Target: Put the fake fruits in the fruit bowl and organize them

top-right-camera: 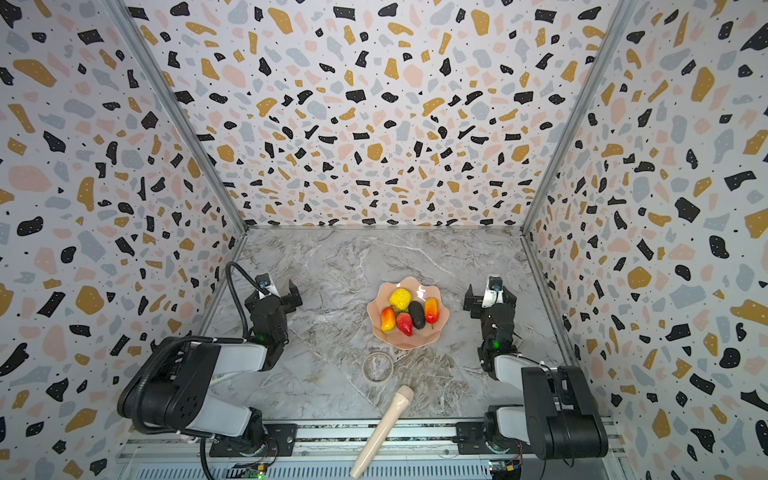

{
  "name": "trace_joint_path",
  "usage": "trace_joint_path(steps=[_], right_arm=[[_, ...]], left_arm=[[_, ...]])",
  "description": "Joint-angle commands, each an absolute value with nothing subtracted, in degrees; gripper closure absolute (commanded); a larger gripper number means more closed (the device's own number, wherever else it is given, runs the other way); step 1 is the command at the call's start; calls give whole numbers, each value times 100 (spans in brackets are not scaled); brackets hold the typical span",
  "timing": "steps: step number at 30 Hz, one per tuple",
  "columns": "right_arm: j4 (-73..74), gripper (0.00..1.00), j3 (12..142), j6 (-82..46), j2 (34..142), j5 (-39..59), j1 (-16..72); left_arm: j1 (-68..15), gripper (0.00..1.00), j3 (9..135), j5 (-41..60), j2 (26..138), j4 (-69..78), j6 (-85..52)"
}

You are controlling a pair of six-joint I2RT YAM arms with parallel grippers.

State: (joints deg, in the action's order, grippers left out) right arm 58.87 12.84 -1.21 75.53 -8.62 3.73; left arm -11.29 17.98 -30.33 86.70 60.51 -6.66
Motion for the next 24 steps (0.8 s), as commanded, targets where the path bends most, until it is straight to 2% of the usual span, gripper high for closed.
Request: trace_joint_path(steps=[1, 3, 6, 17, 24], right_arm=[[6238, 1, 1433, -264, 8004, -772, 334], [7028, 1, 1288, -110, 8535, -609, 387], [7252, 1, 1148, -81, 8565, -632, 425], [7172, 1, 1160, -26, 8527, -765, 527], [7169, 1, 1169, -26, 8532, -741, 510]], left_arm=[[-1090, 0, 2131, -3109, 8798, 6764, -454], [-1089, 1, 2375, -2937, 8997, 6678, -277], [-1090, 0, 2395, -2799, 9270, 7224, -119], [-1055, 1, 2632, -2776, 9334, 6815, -167], [-1055, 1, 2016, -2611, 9142, 7701, -107]])
